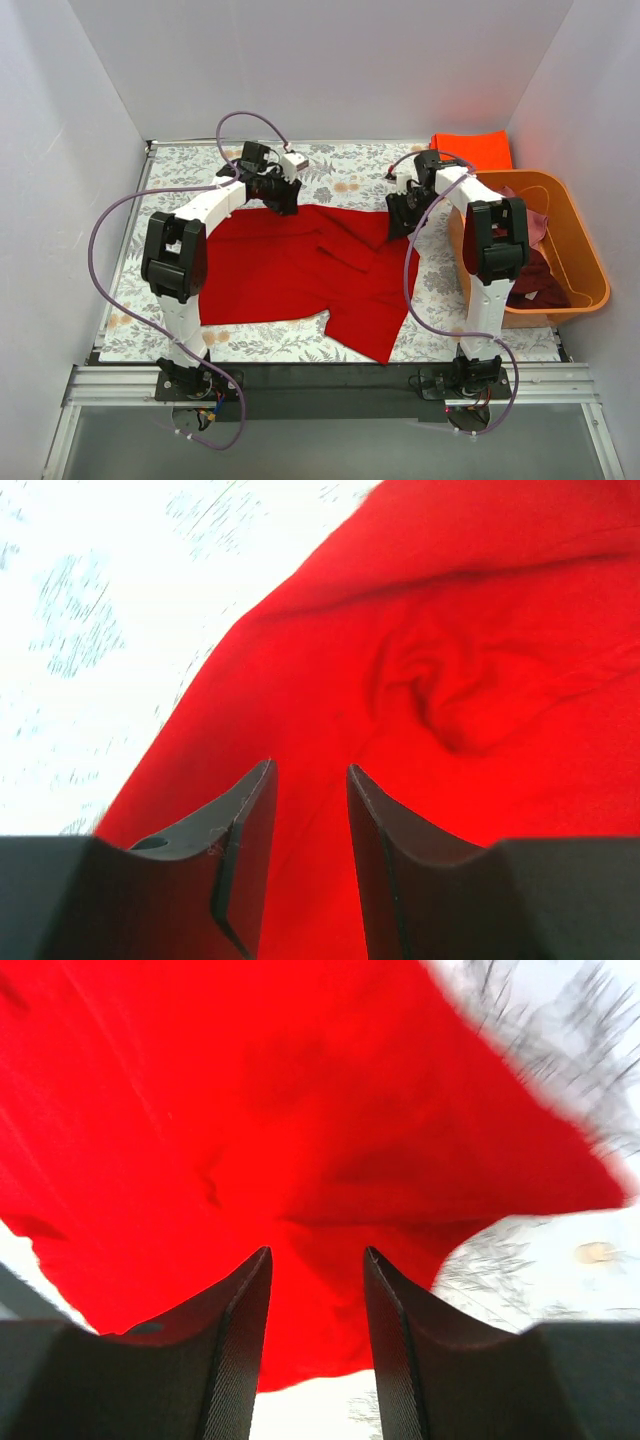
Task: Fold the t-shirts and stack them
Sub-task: Fold the tshirt
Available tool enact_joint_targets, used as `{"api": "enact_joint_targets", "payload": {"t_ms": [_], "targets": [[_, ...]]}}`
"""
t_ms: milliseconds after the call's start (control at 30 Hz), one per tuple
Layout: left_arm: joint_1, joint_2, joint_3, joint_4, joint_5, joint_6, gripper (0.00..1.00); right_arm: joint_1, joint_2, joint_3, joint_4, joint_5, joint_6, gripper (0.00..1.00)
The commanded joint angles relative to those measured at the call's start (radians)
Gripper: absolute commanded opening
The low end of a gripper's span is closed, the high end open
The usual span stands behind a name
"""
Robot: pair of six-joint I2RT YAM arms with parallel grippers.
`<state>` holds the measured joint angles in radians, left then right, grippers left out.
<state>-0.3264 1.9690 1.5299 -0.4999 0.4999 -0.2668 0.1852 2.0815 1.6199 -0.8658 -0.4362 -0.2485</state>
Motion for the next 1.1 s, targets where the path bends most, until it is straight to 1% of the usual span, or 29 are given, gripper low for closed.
{"api": "enact_joint_targets", "payload": {"t_ms": [0, 67, 200, 300, 333, 400, 433, 500, 533, 600, 1067], "targets": [[0.053, -0.078, -0.022, 0.015, -0.024, -0.090, 0.34, 0.002, -0.070, -0.046, 0.105, -0.075, 0.112, 0.49], [0.088, -0.071, -0.025, 0.012, -0.018, -0.107, 0.34, 0.002, -0.060, -0.048, 0.134, -0.091, 0.135, 0.50], [0.119, -0.052, -0.028, 0.001, -0.003, -0.124, 0.35, 0.003, -0.041, -0.037, 0.182, -0.114, 0.169, 0.50], [0.124, -0.047, -0.033, 0.003, 0.006, -0.132, 0.35, 0.002, -0.020, -0.022, 0.197, -0.128, 0.186, 0.48], [0.124, -0.044, -0.037, 0.007, 0.008, -0.135, 0.35, 0.002, -0.015, -0.009, 0.200, -0.131, 0.189, 0.45], [0.124, -0.041, -0.037, 0.011, 0.008, -0.138, 0.35, -0.004, -0.001, -0.002, 0.203, -0.133, 0.193, 0.39], [0.124, -0.039, -0.036, 0.012, 0.006, -0.138, 0.35, -0.007, 0.002, 0.011, 0.206, -0.134, 0.198, 0.29], [0.125, -0.033, -0.039, 0.015, -0.003, -0.132, 0.36, -0.019, 0.003, 0.017, 0.223, -0.128, 0.202, 0.19], [0.127, -0.030, -0.042, 0.015, -0.009, -0.129, 0.36, -0.024, 0.003, 0.020, 0.226, -0.124, 0.206, 0.11], [0.133, -0.024, -0.048, 0.017, -0.017, -0.126, 0.35, -0.038, 0.005, 0.031, 0.240, -0.107, 0.210, 0.02], [0.153, 0.039, -0.080, 0.037, -0.101, -0.117, 0.35, -0.078, 0.064, 0.078, 0.381, -0.036, 0.212, 0.01]]}}
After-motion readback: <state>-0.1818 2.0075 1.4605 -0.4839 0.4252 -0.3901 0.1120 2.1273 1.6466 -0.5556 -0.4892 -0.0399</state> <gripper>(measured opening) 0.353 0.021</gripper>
